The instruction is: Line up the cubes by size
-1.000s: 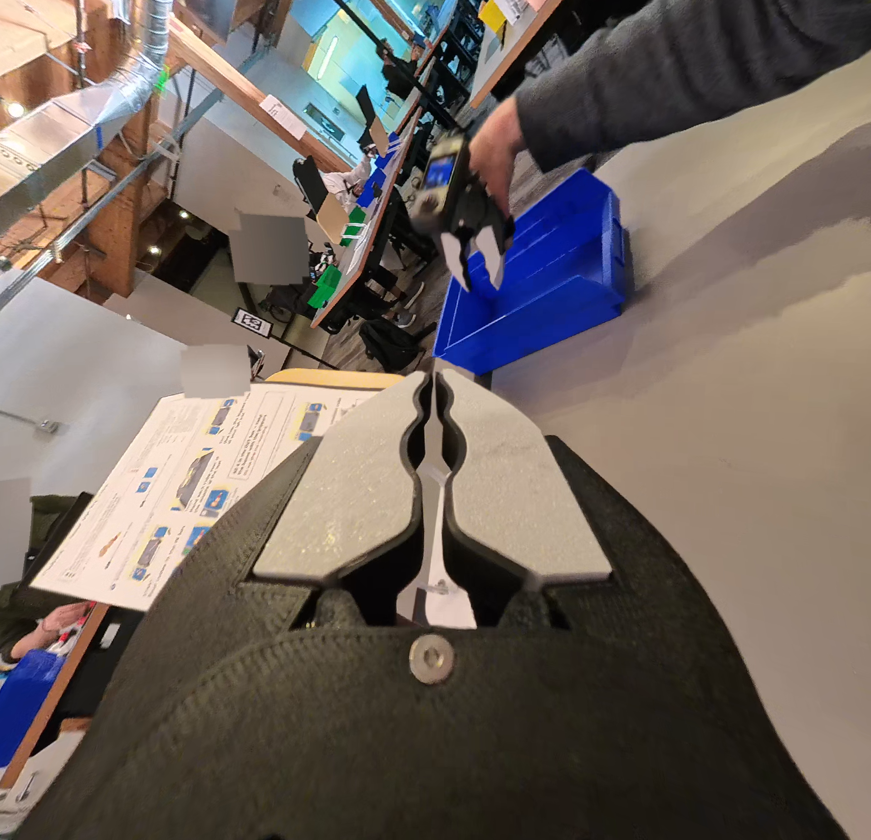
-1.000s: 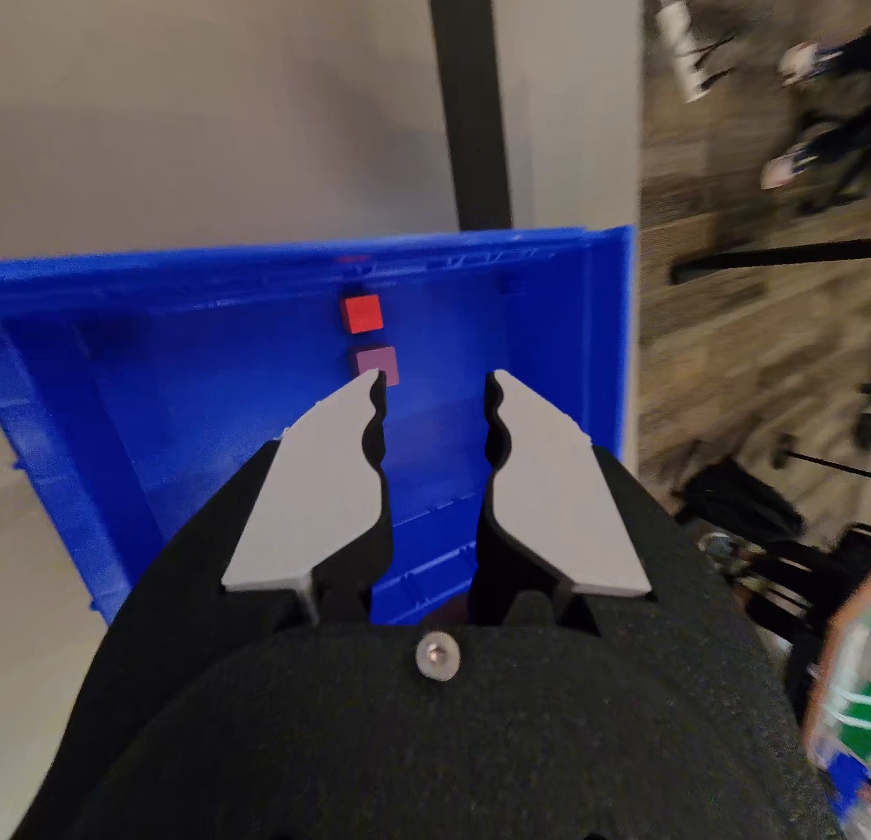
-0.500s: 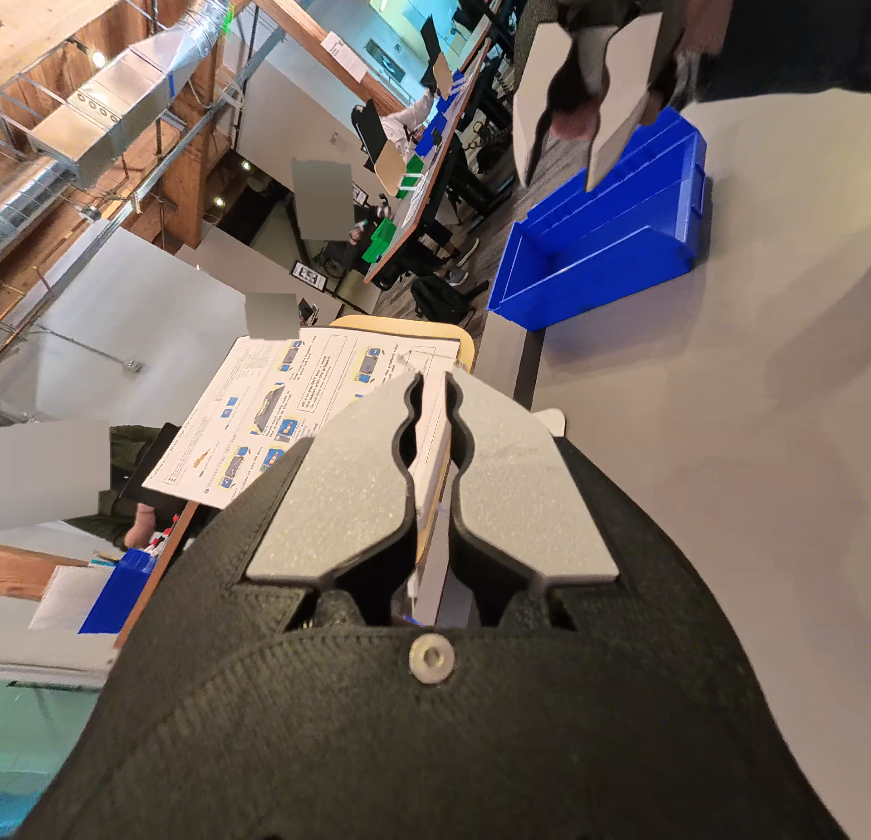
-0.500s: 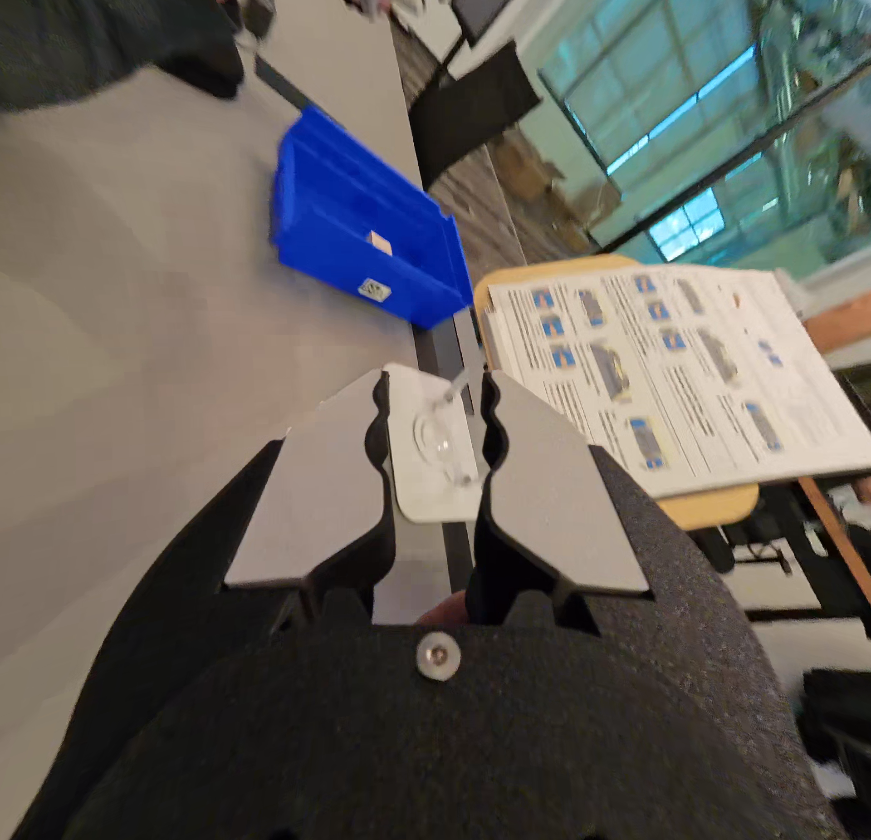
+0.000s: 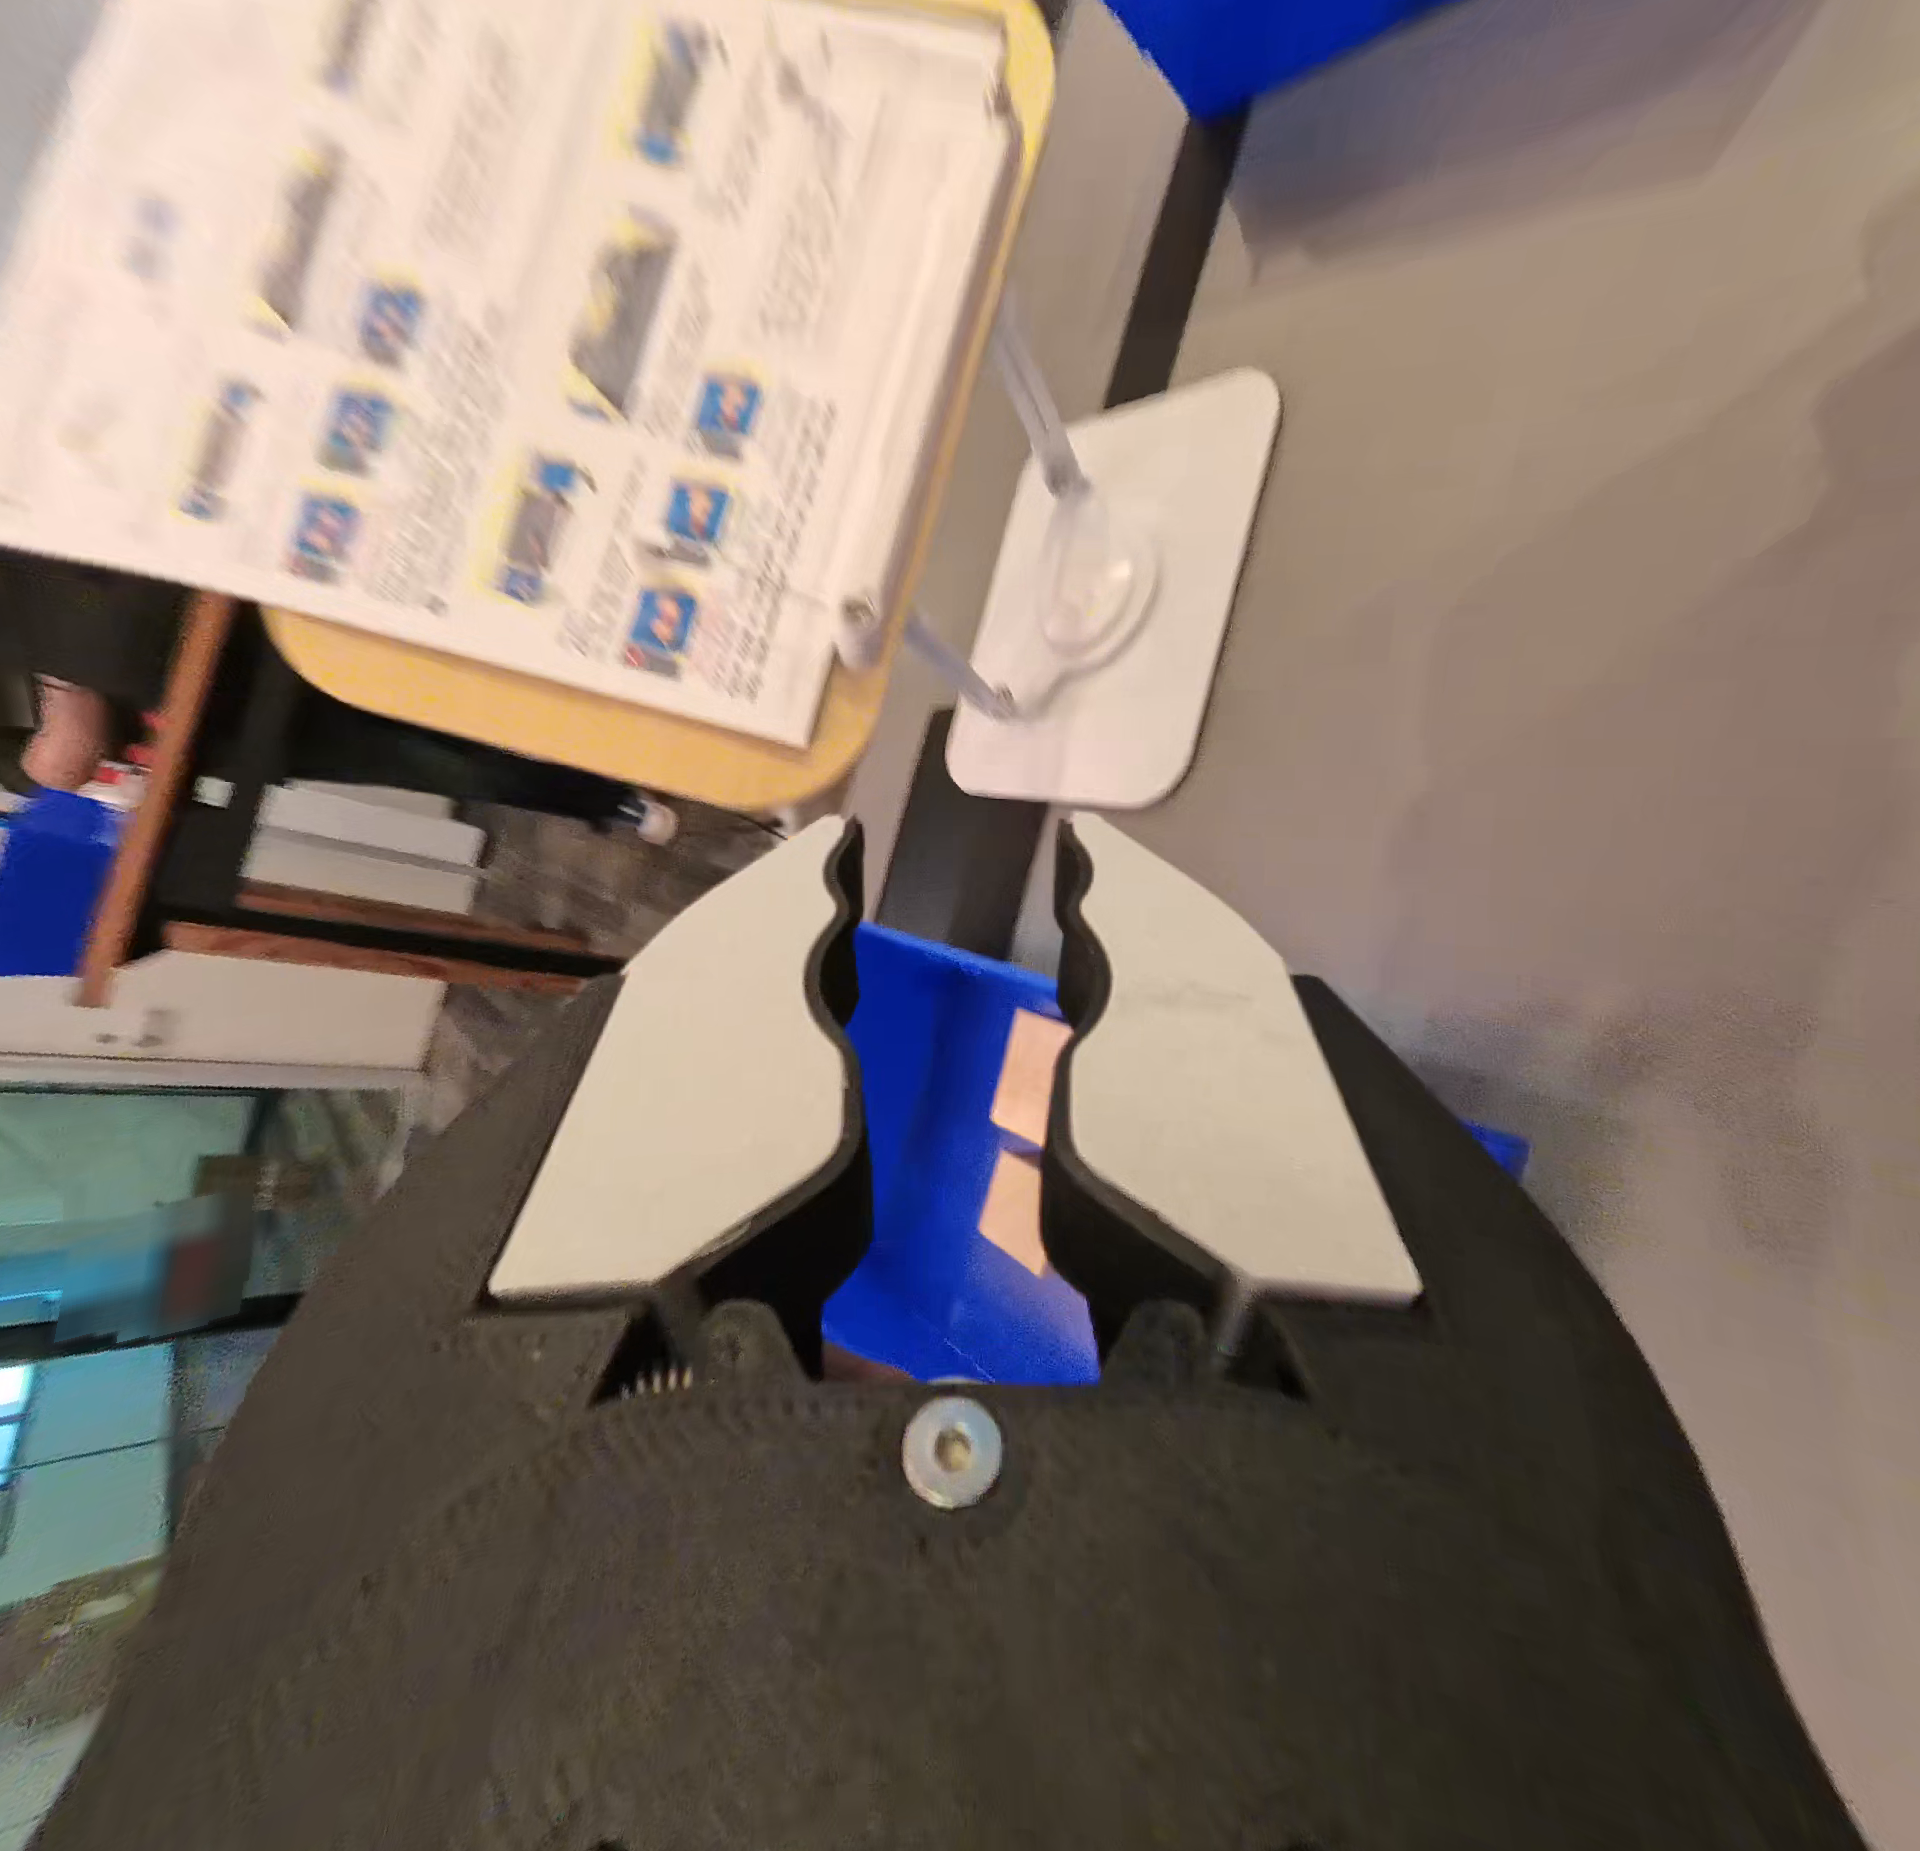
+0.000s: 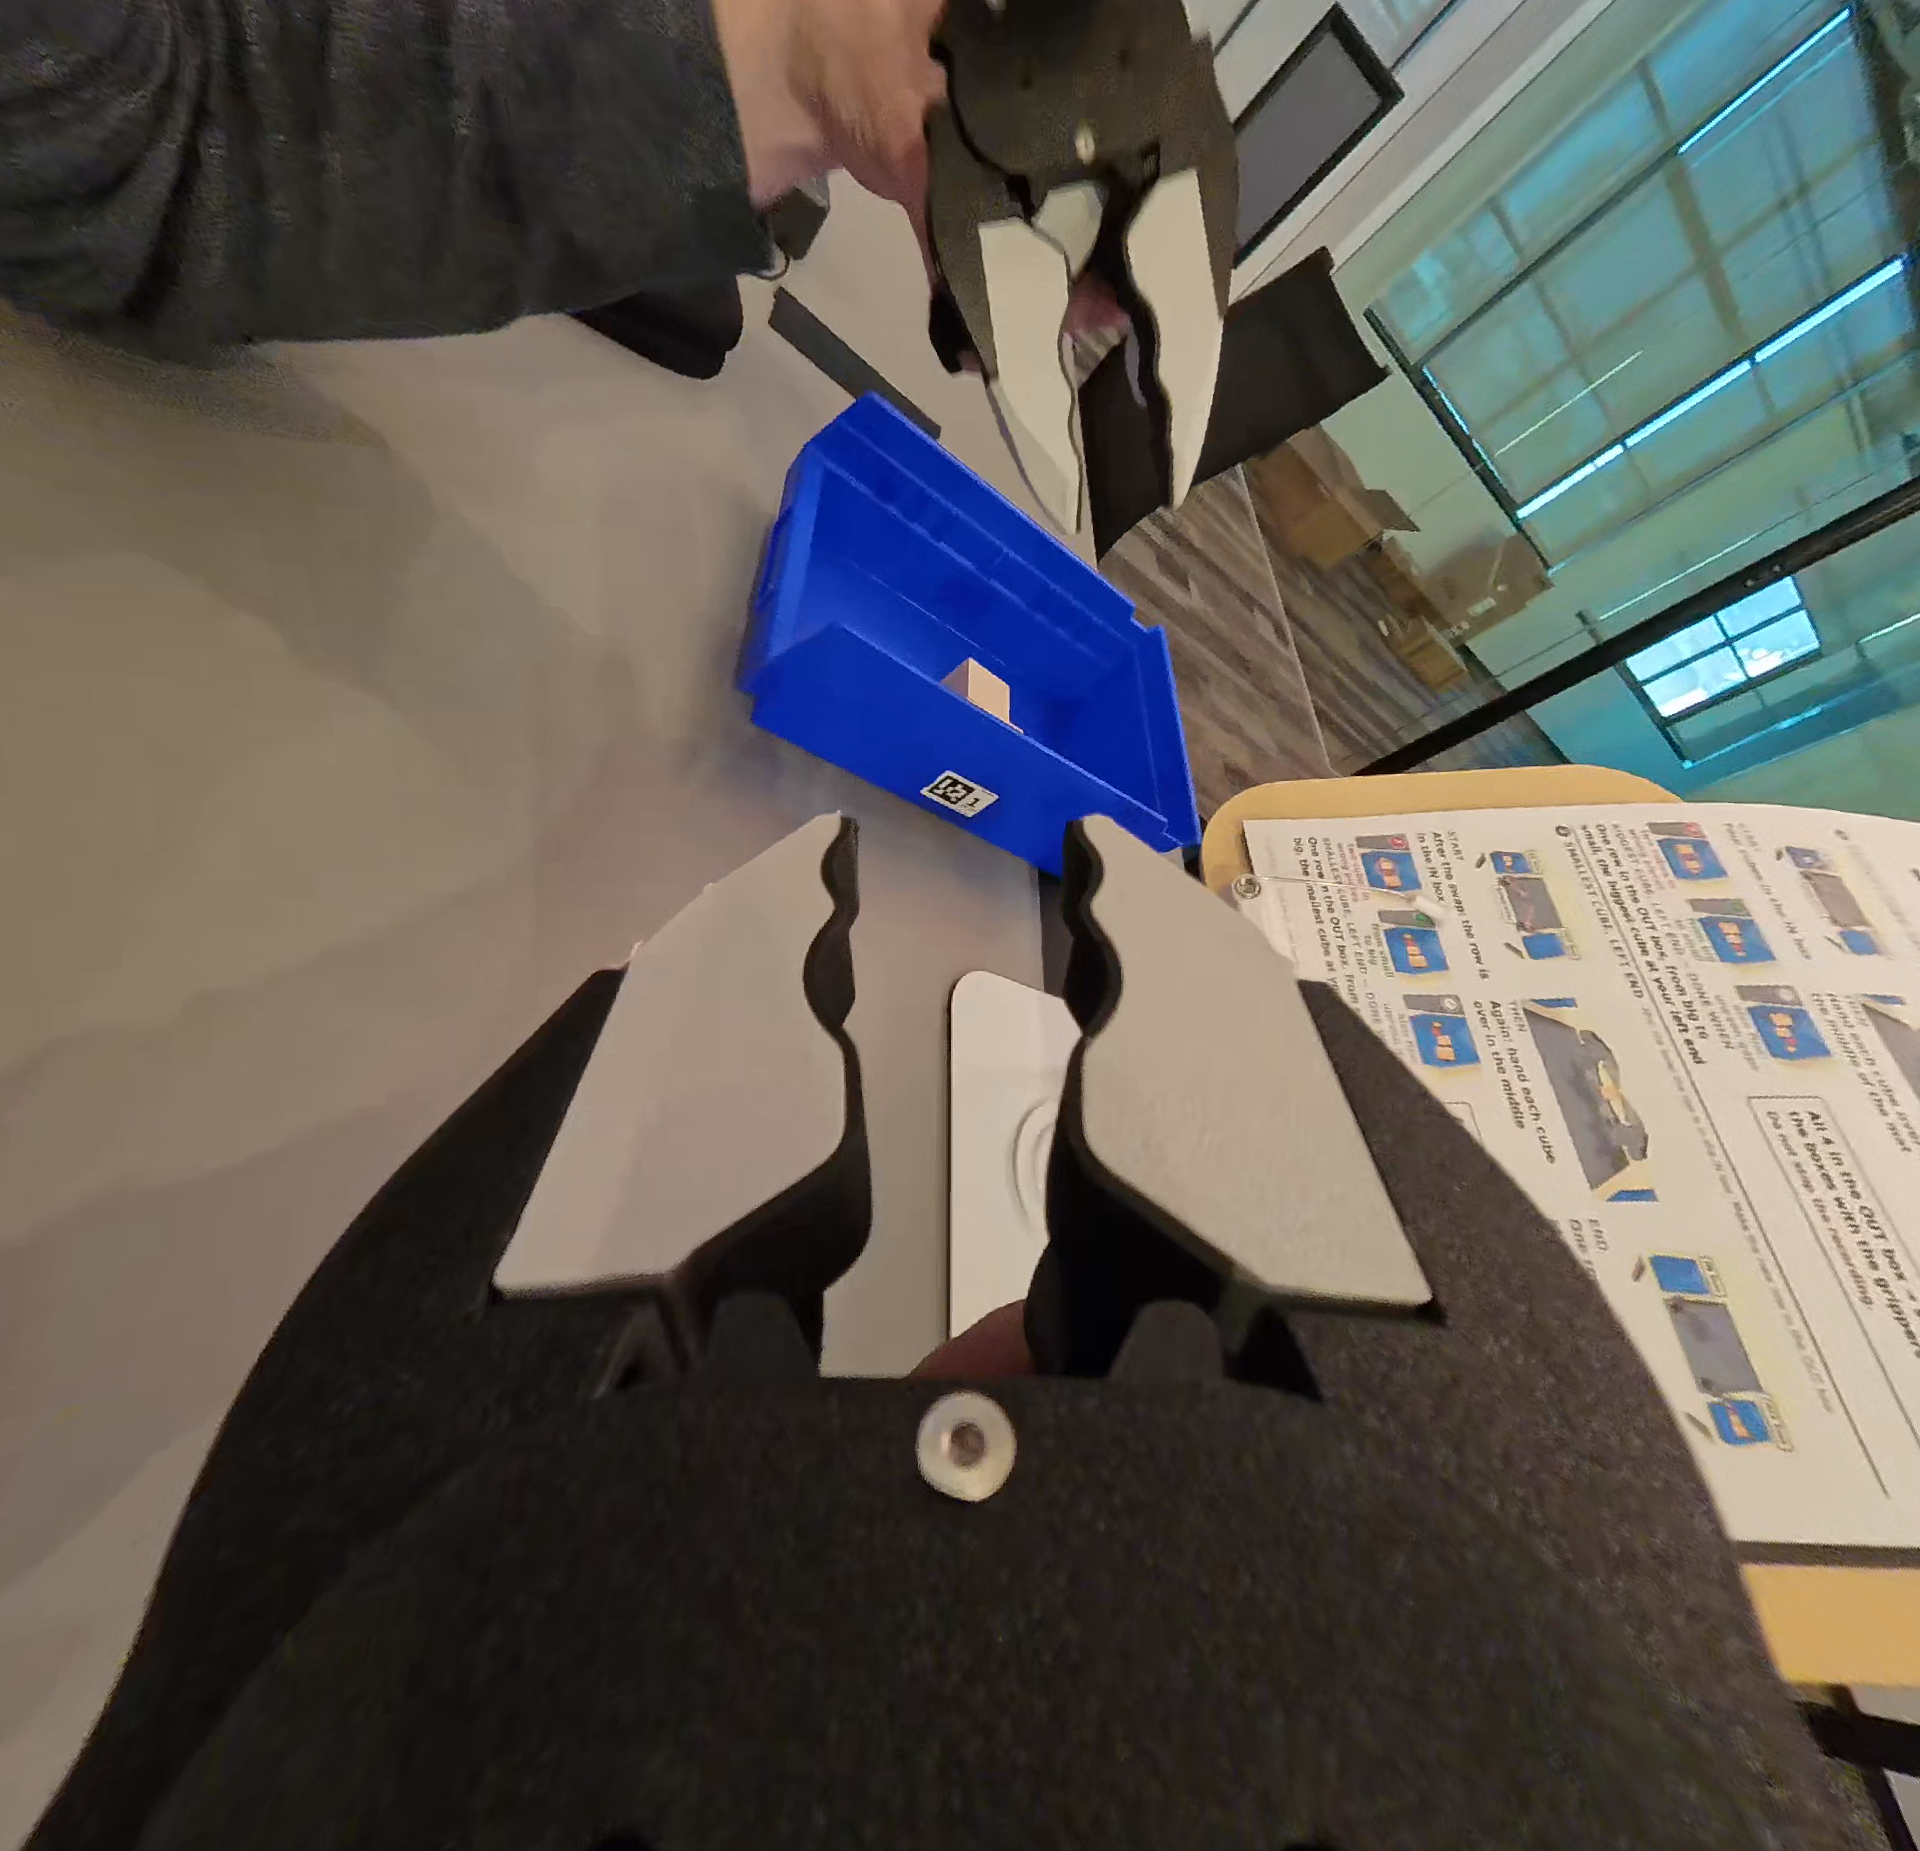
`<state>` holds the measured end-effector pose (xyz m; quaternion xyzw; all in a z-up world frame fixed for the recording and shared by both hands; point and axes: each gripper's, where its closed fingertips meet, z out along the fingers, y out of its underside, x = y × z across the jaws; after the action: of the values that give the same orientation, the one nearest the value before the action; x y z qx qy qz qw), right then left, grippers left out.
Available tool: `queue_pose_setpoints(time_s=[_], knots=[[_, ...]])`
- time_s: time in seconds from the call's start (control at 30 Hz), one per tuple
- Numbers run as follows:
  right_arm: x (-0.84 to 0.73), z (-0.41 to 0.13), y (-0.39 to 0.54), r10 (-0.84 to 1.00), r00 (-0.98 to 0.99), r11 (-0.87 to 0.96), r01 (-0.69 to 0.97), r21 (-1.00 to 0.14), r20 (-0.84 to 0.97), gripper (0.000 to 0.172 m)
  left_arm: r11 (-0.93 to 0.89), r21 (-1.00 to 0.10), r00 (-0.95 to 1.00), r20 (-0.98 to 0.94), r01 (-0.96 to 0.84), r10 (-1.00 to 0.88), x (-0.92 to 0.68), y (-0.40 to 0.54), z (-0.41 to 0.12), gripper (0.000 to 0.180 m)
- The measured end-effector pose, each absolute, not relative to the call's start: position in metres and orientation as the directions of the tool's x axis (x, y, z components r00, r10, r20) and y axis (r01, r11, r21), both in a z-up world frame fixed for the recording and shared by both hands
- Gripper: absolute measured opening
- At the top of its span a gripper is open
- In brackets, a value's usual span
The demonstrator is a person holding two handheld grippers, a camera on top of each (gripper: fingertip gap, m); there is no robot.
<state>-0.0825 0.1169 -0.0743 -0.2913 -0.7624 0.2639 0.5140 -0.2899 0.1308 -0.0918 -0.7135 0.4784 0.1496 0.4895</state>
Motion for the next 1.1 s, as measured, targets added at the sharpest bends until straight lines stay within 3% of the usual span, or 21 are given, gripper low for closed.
queue_pose_setpoints(time_s=[0.03,0.1,0.27,0.6,0.87,1.1], knots=[[-0.082,-0.074,0.115,0.718,-0.309,0.686,0.163,-0.709,0.624,0.037,-0.092,-0.561,0.503,-0.642,-0.823,-0.579,-0.3,0.136,-0.105,0.037],[-0.082,-0.073,0.11,0.717,-0.323,0.681,0.141,-0.718,0.617,0.036,-0.164,-0.557,0.516,-0.565,-0.814,-0.644,-0.323,0.146,-0.131,0.038],[-0.081,-0.072,0.108,0.712,-0.33,0.687,0.142,-0.713,0.62,0.037,-0.383,-0.378,0.527,-0.433,-0.843,-0.732,-0.395,0.161,-0.206,0.047],[-0.083,-0.083,0.108,0.702,-0.356,0.699,0.178,-0.693,0.617,0.037,-0.487,-0.134,0.503,-0.301,-0.863,-0.81,-0.446,0.171,-0.281,0.054],[-0.081,-0.084,0.111,0.703,-0.356,0.698,0.183,-0.692,0.615,0.037,-0.488,-0.094,0.495,-0.243,-0.868,-0.834,-0.447,0.173,-0.301,0.05],[-0.08,-0.084,0.112,0.703,-0.358,0.698,0.182,-0.693,0.614,0.037,-0.495,-0.126,0.51,-0.254,-0.86,-0.822,-0.447,0.177,-0.3,0.045]])
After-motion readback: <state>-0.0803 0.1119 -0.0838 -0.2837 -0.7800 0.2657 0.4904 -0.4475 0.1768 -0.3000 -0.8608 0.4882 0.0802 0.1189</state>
